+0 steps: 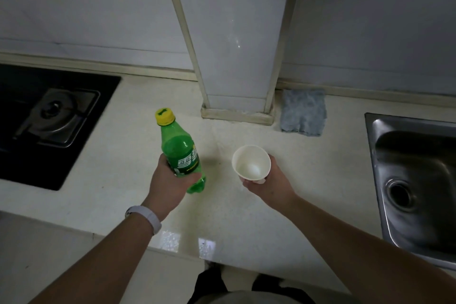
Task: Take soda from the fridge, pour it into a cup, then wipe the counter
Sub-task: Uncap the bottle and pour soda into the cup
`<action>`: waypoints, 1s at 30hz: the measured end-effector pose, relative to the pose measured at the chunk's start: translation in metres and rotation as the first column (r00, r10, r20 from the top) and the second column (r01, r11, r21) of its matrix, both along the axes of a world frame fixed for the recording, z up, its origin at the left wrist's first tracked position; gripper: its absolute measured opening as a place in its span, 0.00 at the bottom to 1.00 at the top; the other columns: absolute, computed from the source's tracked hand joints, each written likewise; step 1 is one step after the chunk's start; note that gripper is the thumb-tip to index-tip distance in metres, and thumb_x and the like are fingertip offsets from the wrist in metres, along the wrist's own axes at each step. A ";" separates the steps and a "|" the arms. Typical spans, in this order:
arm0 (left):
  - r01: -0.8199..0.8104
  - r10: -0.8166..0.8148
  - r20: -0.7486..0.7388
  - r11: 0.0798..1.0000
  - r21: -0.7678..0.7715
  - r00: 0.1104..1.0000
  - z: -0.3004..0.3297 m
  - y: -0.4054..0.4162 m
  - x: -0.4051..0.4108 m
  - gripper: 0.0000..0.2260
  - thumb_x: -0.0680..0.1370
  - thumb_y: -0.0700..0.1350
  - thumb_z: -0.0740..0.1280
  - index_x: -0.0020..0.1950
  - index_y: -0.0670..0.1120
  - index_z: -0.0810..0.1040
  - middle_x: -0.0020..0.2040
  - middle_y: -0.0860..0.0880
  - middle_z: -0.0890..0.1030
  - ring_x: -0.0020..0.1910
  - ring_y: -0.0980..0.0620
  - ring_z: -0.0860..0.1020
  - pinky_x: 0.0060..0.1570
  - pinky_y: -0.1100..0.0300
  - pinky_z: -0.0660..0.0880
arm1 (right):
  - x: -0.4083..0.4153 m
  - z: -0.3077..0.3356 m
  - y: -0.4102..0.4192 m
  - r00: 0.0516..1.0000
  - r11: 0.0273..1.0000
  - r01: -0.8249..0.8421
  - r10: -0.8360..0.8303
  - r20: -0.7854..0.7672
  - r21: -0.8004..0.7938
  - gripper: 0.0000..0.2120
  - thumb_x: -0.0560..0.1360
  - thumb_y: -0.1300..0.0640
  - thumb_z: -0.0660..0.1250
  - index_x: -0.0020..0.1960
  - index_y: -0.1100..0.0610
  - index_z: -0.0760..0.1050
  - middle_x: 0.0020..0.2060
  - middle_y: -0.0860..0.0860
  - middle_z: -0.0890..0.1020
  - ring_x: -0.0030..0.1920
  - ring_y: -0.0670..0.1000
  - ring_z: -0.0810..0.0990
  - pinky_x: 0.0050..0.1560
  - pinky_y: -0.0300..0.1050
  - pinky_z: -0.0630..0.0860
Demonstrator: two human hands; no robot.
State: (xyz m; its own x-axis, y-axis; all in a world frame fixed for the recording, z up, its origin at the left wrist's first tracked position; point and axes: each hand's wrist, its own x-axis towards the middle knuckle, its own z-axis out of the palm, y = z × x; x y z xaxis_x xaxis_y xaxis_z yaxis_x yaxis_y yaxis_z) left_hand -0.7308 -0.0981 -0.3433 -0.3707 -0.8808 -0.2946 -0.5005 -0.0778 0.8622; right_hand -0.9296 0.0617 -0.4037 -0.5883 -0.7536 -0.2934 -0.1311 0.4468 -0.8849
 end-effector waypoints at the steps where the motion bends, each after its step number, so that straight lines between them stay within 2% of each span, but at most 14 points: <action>1: 0.007 -0.007 0.007 1.000 0.001 1.000 -0.001 0.000 0.001 0.31 0.65 0.38 0.80 0.64 0.46 0.72 0.55 0.50 0.81 0.52 0.50 0.80 0.53 0.53 0.77 | -0.001 0.001 0.000 1.000 1.000 -0.004 0.004 0.009 0.005 0.35 0.63 0.51 0.79 0.63 0.39 0.63 0.56 0.40 0.77 0.55 0.45 0.77 0.55 0.48 0.77; 7: 0.029 -0.029 0.003 1.000 0.008 1.000 0.000 -0.006 0.002 0.30 0.65 0.38 0.80 0.61 0.48 0.71 0.54 0.52 0.80 0.52 0.51 0.79 0.51 0.55 0.76 | 0.000 0.009 -0.003 1.000 0.999 -0.011 0.010 0.025 0.031 0.37 0.63 0.53 0.80 0.64 0.41 0.62 0.56 0.40 0.75 0.57 0.46 0.76 0.53 0.42 0.73; 9: 0.053 -0.053 -0.003 0.999 0.001 0.999 0.004 -0.009 0.001 0.30 0.65 0.38 0.80 0.61 0.49 0.70 0.54 0.51 0.80 0.52 0.50 0.79 0.51 0.55 0.76 | 0.001 0.015 -0.002 1.000 0.998 -0.028 0.028 -0.003 0.048 0.38 0.63 0.53 0.80 0.64 0.42 0.62 0.57 0.41 0.74 0.57 0.46 0.75 0.53 0.40 0.72; 12: 0.088 -0.088 -0.015 0.996 -0.005 0.996 0.010 -0.015 -0.001 0.30 0.65 0.38 0.80 0.61 0.50 0.70 0.53 0.52 0.79 0.52 0.49 0.79 0.51 0.55 0.75 | 0.000 0.024 0.004 0.998 0.996 -0.033 0.037 -0.053 0.077 0.38 0.64 0.52 0.79 0.67 0.46 0.63 0.59 0.43 0.74 0.58 0.46 0.74 0.54 0.43 0.75; 15: 0.116 -0.116 -0.052 0.993 -0.002 0.992 0.020 -0.019 -0.005 0.29 0.66 0.36 0.79 0.61 0.51 0.70 0.52 0.53 0.79 0.52 0.50 0.79 0.51 0.57 0.74 | -0.006 0.039 0.013 0.987 0.986 -0.019 0.044 -0.152 0.163 0.38 0.65 0.52 0.79 0.70 0.49 0.63 0.62 0.45 0.73 0.58 0.46 0.73 0.53 0.41 0.73; 20: 0.157 -0.161 -0.102 0.986 -0.048 0.982 0.044 -0.033 -0.014 0.28 0.66 0.36 0.79 0.60 0.53 0.71 0.50 0.56 0.79 0.52 0.49 0.79 0.54 0.54 0.74 | -0.025 0.079 0.024 0.959 0.967 0.021 0.052 -0.279 0.255 0.29 0.70 0.53 0.75 0.68 0.50 0.69 0.64 0.48 0.75 0.56 0.45 0.73 0.57 0.41 0.73; 23: 0.211 -0.222 -0.123 0.973 -0.099 0.967 0.063 -0.042 -0.019 0.28 0.66 0.37 0.79 0.60 0.54 0.71 0.51 0.57 0.79 0.52 0.49 0.79 0.55 0.53 0.75 | -0.029 0.115 0.023 0.946 0.976 0.065 0.006 -0.324 0.207 0.22 0.74 0.53 0.71 0.66 0.51 0.71 0.61 0.47 0.76 0.56 0.46 0.75 0.57 0.42 0.74; 25: 0.257 -0.277 -0.124 0.954 -0.157 0.953 0.077 -0.045 -0.021 0.27 0.66 0.38 0.79 0.57 0.56 0.71 0.50 0.58 0.80 0.50 0.51 0.79 0.53 0.54 0.76 | -0.027 0.141 0.018 0.937 0.985 0.067 -0.006 -0.351 0.161 0.18 0.76 0.53 0.69 0.64 0.51 0.72 0.56 0.46 0.77 0.54 0.46 0.77 0.54 0.41 0.75; 28: 0.328 -0.366 -0.124 0.911 -0.248 0.922 0.097 -0.046 -0.023 0.25 0.66 0.38 0.79 0.51 0.61 0.71 0.47 0.60 0.80 0.46 0.59 0.79 0.43 0.62 0.75 | -0.015 0.183 0.000 0.918 0.996 0.060 -0.028 -0.395 0.069 0.13 0.77 0.53 0.67 0.61 0.51 0.74 0.47 0.42 0.78 0.47 0.40 0.77 0.43 0.31 0.71; 30: 0.376 -0.424 -0.122 0.880 -0.291 0.897 0.109 -0.046 -0.022 0.26 0.66 0.39 0.79 0.50 0.62 0.71 0.48 0.61 0.80 0.46 0.63 0.78 0.41 0.66 0.73 | -0.004 0.209 -0.015 0.889 0.997 0.072 -0.071 -0.452 -0.015 0.12 0.76 0.51 0.67 0.59 0.50 0.76 0.43 0.39 0.78 0.44 0.38 0.77 0.43 0.31 0.71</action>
